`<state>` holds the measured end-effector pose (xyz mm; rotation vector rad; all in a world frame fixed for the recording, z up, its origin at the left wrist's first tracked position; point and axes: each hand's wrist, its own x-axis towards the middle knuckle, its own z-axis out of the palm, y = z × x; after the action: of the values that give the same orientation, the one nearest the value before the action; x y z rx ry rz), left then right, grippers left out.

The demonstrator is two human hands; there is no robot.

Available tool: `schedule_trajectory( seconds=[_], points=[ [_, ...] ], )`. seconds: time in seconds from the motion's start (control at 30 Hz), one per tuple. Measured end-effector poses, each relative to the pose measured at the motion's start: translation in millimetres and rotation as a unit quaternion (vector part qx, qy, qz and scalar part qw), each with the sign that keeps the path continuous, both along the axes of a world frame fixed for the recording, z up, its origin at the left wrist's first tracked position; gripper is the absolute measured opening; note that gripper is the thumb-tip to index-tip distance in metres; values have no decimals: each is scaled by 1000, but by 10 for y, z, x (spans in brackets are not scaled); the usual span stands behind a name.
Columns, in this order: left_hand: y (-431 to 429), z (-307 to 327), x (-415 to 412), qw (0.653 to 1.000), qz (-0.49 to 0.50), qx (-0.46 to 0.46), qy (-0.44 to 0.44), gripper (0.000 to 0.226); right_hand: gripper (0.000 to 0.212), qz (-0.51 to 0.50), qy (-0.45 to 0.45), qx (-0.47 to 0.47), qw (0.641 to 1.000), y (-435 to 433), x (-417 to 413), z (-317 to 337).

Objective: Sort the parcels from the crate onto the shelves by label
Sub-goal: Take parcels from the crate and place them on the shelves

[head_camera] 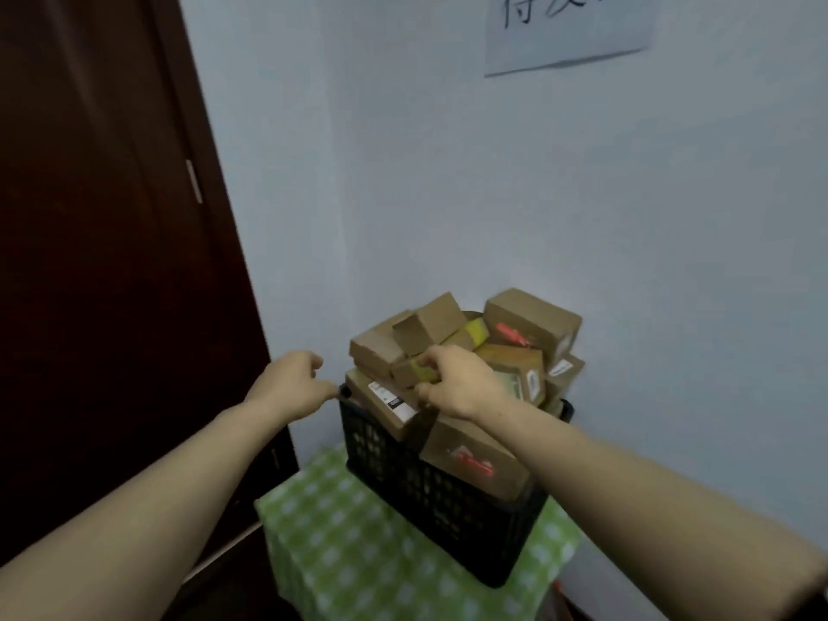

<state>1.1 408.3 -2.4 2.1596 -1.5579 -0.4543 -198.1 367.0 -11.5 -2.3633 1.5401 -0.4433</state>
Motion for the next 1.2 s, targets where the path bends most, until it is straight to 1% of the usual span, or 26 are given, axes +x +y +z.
schedule_trajectory(
  seconds=[0.13,0.17,0.23,0.27,0.3,0.37,0.43,0.47,0.57,0.63,0.7,0.77,0.83,0.9,0.97,1.1,1.2],
  points=[
    [-731,-205,-320,998,-52,24,35,48,43,-85,-28,38,995,-353,-480,-209],
    [-915,-269,-345,997,-56,24,42,51,42,-102,-32,40,993,-439,-556,-255],
    [-1240,-365,-346,996,-48,24,74,64,40,-133,-44,39,989,-625,-640,-318],
    [-1406,-400,-323,995,-33,24,95,64,40,-146,-55,36,987,-728,-644,-329],
    [-1567,-430,-285,993,-20,17,117,59,40,-156,-67,30,985,-843,-620,-330],
    [-1873,-505,-142,984,32,21,175,55,41,-162,-81,12,983,-1100,-500,-307],
    [-2164,-599,39,961,97,30,256,58,42,-151,-78,-11,985,-1381,-299,-287],
    [-2280,-641,128,945,128,35,300,57,44,-142,-77,-20,987,-1514,-179,-283],
    [-2562,-776,307,881,196,55,427,49,57,-106,-51,-41,992,-1836,200,-296],
    [-2696,-836,354,844,200,81,491,38,68,-88,18,-49,995,-1988,404,-341],
    [-2821,-918,380,817,183,109,536,32,73,-81,100,-51,990,-2114,527,-410],
    [-2926,-1013,418,808,172,127,549,29,71,-81,148,-43,985,-2205,577,-494],
    [-3016,-1069,476,804,173,129,555,21,68,-82,170,-39,981,-2257,572,-569],
    [-3064,-1070,531,801,172,145,555,16,65,-82,171,-41,981,-2285,560,-624],
    [-3101,-1091,597,798,167,152,558,24,62,-85,160,-48,982,-2301,570,-661],
    [-3154,-1115,681,793,149,109,580,31,60,-94,140,-58,984,-2347,625,-708],
    [-3213,-1019,848,786,159,55,595,16,62,-103,141,-44,984,-2377,672,-692]
  ],
)
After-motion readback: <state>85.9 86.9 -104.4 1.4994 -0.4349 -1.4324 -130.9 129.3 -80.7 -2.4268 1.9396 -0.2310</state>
